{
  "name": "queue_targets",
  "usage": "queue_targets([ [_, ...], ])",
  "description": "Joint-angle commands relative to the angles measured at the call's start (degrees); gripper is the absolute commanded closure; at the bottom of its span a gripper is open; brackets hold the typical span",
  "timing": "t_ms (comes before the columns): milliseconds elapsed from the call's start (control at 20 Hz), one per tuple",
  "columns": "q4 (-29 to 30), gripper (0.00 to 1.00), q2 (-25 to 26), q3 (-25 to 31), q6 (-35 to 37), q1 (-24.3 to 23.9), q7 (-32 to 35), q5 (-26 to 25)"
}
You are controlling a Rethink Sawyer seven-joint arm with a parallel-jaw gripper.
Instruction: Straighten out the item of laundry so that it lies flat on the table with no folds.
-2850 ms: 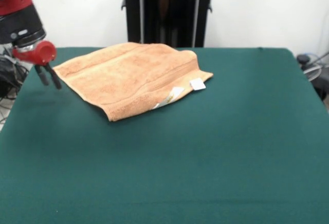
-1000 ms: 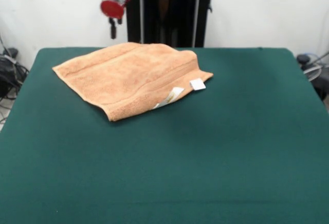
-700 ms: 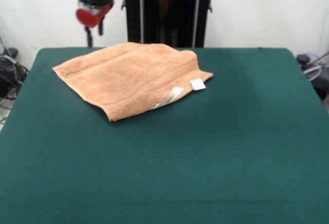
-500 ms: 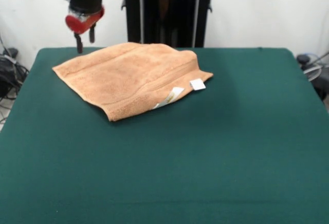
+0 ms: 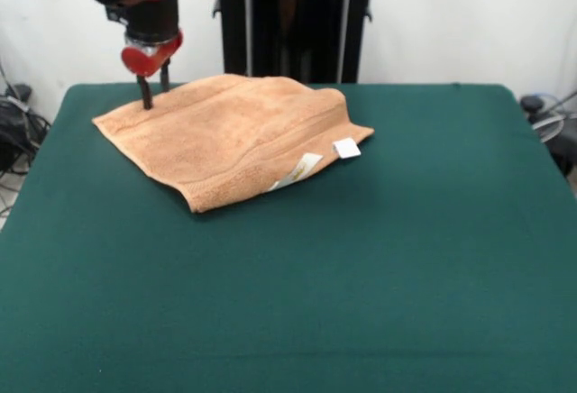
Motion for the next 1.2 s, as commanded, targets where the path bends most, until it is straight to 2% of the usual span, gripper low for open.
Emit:
queue_targets([
  [50,-5.1,0.00,2.0,15.0,3.4,-3.0,-13.9,8.4],
  [350,-5.9,0.00,3.0,16.5,2.9,-5.9,-21.1,13.3],
  [500,-6.8,0.00,4.3,16.2,1.8,-8.4,-32.6,19.6],
  [650,-7.9,0.00,5.5,14.5,2.2,-8.9,-38.7,22.3],
  [800,-8.5,0.00,7.0,11.1,3.1,-8.8,-48.9,28.2],
  [950,-10.2,0.00,7.8,9.3,3.1,-9.4,-54.0,28.5],
  [1100,-12.0,0.00,9.4,6.4,2.8,-10.2,-62.6,31.9],
  [1150,-12.5,0.00,9.7,5.9,2.8,-10.4,-63.6,31.9],
  [1200,-12.7,0.00,10.5,4.3,2.7,-10.2,-68.4,34.4],
])
